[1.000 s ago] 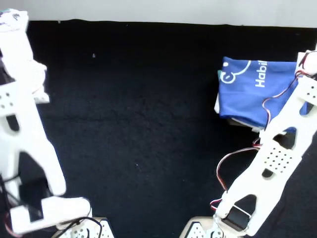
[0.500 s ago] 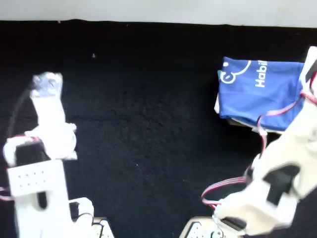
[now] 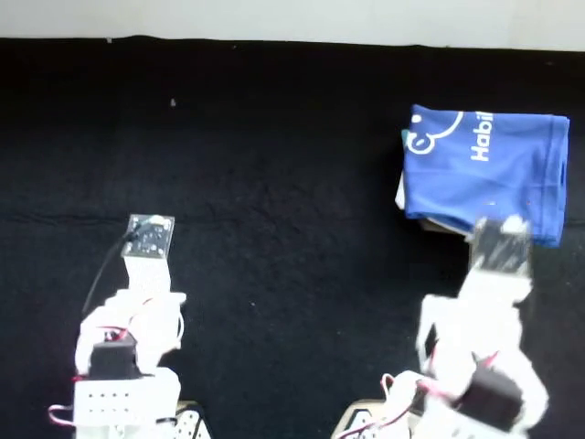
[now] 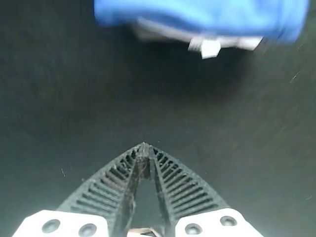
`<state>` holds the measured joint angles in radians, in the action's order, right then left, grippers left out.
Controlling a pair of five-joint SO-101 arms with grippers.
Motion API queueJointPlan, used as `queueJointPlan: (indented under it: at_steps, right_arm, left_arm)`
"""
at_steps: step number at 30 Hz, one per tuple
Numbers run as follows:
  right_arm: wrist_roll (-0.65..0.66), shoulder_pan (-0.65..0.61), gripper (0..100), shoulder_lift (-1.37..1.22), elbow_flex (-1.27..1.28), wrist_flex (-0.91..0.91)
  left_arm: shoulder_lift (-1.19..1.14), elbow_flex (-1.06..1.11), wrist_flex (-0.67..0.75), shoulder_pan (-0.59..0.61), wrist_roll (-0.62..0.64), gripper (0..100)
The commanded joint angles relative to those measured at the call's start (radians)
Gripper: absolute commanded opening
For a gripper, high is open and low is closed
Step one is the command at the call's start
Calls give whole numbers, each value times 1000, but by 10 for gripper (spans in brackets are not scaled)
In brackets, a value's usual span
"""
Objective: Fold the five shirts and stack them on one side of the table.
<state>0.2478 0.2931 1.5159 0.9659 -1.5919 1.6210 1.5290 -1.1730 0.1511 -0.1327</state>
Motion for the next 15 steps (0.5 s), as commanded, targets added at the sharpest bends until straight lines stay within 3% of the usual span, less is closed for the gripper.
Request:
queueJointPlan:
  at_steps: [1, 8, 11, 15]
  right_arm:
    - [-6, -13, 7, 348, 182, 71]
    - [-14, -24, 7, 239, 487, 191]
    - [-160, -24, 7, 239, 610, 255]
    - [-362, -1, 7, 237, 665, 303]
  left_arm:
    - [153, 76, 17, -15, -2, 11]
    - [179, 166, 15, -15, -2, 10]
    - [179, 166, -9, -16, 3, 10]
    - [179, 162, -146, -18, 5, 12]
